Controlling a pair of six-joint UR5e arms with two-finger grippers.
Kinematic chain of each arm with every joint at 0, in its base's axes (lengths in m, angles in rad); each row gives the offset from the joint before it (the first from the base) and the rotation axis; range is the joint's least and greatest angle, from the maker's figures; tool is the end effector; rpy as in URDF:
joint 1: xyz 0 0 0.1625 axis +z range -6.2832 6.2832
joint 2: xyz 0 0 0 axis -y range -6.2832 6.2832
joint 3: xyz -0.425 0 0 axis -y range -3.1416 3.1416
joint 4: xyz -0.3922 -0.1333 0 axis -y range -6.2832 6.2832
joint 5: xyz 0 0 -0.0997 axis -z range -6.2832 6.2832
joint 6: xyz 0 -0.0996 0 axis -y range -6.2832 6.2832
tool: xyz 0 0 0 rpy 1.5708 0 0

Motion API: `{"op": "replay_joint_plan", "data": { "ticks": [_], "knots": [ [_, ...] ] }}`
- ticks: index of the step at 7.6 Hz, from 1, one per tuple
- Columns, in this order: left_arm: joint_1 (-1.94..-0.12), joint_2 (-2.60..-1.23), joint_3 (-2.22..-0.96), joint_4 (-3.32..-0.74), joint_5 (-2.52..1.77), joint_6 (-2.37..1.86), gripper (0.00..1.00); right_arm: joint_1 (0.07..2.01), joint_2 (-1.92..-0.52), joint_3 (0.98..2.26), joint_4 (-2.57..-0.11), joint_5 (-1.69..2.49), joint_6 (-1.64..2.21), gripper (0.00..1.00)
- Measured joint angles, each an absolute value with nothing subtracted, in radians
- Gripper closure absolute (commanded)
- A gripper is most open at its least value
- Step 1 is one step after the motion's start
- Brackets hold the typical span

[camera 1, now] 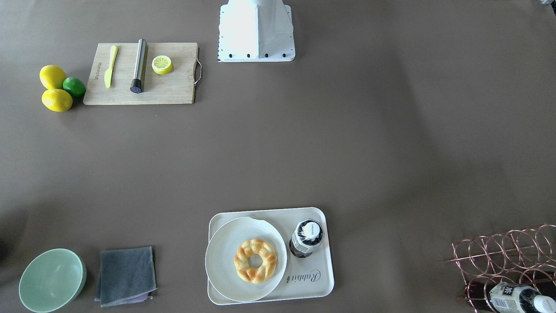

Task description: Place tea on tray

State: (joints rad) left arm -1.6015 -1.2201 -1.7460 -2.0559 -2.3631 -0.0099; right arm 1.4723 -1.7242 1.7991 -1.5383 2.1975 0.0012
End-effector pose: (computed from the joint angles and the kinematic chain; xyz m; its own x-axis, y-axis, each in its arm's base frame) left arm -0.0733 -0.3544 0.6663 0.7082 0.1858 -0.6811 0.0363 0.9539 0.2980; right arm 0.0319 -0.4392 0.6227 0.8000 -0.1410 0.5832 0.0968 0.9896 0.1065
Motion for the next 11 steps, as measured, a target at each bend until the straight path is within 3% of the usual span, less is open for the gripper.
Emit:
{"op": "replay_joint_plan", "data": {
  "ticks": [3, 11],
  "knots": [
    [-1.581, -1.215, -1.728, -2.020, -2.366, -0.011, 0.00, 1.554, -1.748, 1.718, -1.532, 2.296, -0.021, 0.00],
    [-1.512, -1.256, -1.732, -1.744, -2.365, -0.012, 0.00, 1.569, -1.765, 1.705, -1.537, 2.221, -0.016, 0.00]
  ]
}}
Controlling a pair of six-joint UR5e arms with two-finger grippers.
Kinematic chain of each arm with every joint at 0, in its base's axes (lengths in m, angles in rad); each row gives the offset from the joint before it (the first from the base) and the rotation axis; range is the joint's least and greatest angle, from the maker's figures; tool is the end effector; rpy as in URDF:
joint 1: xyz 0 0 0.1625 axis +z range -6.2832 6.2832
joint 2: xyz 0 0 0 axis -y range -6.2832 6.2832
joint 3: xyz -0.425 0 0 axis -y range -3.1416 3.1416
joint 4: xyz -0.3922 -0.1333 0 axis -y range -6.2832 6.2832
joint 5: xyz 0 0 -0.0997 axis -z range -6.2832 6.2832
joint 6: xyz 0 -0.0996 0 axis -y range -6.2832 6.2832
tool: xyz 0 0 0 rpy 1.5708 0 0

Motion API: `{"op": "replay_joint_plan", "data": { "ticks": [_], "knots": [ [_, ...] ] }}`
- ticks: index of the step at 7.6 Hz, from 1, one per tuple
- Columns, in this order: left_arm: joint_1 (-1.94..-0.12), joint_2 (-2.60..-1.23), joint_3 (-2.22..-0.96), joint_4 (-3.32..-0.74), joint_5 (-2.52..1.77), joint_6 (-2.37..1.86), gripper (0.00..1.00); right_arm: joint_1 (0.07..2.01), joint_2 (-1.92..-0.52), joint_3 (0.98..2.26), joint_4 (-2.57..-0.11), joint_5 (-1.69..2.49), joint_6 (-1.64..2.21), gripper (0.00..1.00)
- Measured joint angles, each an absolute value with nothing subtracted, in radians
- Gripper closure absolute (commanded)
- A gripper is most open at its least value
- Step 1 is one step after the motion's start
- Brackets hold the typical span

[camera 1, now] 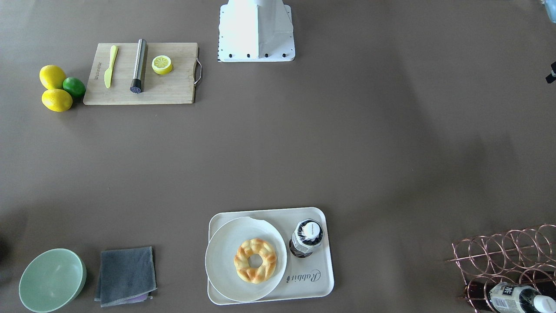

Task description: Place tea on tray

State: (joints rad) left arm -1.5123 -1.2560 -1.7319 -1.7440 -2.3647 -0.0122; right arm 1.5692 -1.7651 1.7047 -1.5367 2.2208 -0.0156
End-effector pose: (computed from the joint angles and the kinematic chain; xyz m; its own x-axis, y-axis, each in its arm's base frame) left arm -0.0413 -0.3601 0.6945 0.6997 0.0427 -0.7131 -0.0499 0.9987 0.0108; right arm 0.0724 -0.4071 0.6851 0.7960 -0.0009 0.6053 0.0140 0.9998 -0.0169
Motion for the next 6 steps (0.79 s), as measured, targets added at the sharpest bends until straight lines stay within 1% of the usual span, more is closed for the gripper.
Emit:
{"op": "replay_joint_plan", "data": {
  "ticks": [3, 6],
  "knots": [
    [-1.513, -1.305, -1.784, -1.561, -2.361, -0.012, 0.00, 1.569, -1.766, 1.704, -1.539, 2.213, -0.015, 0.00],
    [-1.515, -1.313, -1.790, -1.535, -2.360, -0.012, 0.00, 1.572, -1.772, 1.690, -1.534, 2.213, -0.018, 0.00]
  ]
}}
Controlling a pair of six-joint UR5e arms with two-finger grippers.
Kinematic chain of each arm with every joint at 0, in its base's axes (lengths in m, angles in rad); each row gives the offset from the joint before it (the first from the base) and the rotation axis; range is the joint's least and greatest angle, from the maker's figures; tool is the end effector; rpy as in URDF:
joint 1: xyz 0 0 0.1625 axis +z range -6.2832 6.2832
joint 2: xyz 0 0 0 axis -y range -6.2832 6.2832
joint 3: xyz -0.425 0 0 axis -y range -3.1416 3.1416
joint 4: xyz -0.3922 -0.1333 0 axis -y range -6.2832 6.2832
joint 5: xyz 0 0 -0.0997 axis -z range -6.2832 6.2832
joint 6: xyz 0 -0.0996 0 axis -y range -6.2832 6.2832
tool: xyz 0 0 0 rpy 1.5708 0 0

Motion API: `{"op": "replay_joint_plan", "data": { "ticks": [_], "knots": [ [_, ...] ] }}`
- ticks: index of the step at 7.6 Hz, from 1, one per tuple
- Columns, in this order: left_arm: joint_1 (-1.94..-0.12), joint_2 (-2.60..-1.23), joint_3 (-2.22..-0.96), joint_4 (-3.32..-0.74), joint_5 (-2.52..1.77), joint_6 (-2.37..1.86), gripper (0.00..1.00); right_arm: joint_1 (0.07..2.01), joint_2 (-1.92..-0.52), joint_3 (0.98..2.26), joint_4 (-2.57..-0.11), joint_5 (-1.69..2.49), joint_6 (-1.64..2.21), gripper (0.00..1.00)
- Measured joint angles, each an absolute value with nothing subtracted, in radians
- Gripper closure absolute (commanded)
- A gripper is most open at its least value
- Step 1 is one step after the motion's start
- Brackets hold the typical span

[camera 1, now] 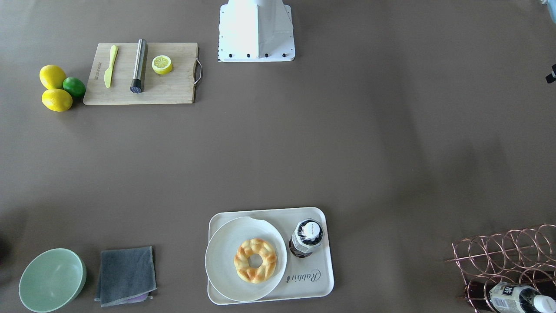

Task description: Place tea on tray

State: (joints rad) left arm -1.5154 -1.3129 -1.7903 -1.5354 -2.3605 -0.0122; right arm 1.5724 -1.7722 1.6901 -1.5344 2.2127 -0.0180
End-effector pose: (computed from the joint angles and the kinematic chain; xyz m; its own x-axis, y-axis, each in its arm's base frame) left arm -0.0416 -0.3807 0.6658 0.7065 -0.0254 -0.7073 -0.0466 0.9955 -0.0824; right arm 0.0743 -0.4017 0.6953 0.8008 0.0107 0.5988 0.0128 0.9993 -0.0349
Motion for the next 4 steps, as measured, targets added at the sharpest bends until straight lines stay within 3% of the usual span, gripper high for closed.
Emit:
{"op": "replay_joint_plan", "data": {
  "ticks": [4],
  "knots": [
    [-1.515, -1.312, -1.787, -1.533, -2.360, -0.013, 0.00, 1.575, -1.780, 1.703, -1.527, 2.215, -0.024, 0.00]
  ]
}}
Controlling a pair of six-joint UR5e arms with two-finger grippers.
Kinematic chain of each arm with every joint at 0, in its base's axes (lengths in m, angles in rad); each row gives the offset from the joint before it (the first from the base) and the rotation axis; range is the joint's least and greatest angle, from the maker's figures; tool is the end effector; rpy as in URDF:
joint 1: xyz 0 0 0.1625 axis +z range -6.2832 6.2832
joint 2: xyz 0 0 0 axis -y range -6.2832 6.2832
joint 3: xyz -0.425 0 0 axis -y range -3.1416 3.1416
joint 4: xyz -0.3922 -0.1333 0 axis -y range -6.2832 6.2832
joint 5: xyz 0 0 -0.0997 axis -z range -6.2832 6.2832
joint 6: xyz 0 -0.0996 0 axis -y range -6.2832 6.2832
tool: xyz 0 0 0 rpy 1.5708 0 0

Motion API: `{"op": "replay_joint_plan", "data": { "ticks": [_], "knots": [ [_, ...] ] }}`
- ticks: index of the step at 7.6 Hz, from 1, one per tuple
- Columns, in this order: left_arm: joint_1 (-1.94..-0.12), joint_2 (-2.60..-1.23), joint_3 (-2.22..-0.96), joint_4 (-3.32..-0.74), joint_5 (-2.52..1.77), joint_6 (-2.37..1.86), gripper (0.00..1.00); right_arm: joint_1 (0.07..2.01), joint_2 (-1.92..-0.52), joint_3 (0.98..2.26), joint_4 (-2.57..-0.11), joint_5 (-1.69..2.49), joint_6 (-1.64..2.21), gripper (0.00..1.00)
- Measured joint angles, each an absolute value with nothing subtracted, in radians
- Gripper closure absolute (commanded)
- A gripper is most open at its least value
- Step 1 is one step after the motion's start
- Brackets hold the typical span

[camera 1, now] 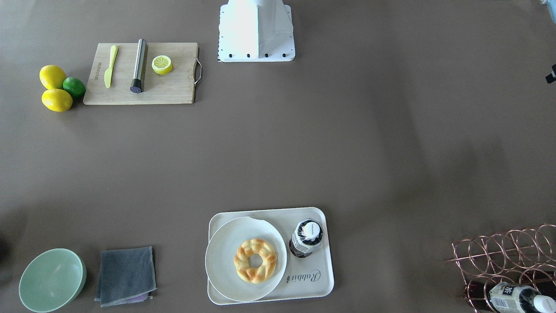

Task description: Place tea on tray

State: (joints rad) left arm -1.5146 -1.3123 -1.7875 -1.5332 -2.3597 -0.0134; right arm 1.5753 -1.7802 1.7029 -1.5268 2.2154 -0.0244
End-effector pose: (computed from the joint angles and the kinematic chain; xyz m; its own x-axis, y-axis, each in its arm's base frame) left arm -0.0413 -0.3800 0.6676 0.7074 -0.0299 -0.7062 -0.0465 0.9950 -0.0888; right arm 0.0753 -0.3993 0.6914 0.7991 -0.0008 0.6012 0.0150 0.9997 -0.0186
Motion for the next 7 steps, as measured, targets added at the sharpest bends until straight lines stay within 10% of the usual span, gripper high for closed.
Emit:
{"op": "replay_joint_plan", "data": {
  "ticks": [7],
  "knots": [
    [-1.514, -1.312, -1.778, -1.532, -2.347, -0.017, 0.00, 1.575, -1.782, 1.718, -1.526, 2.218, -0.023, 0.00]
  ]
}}
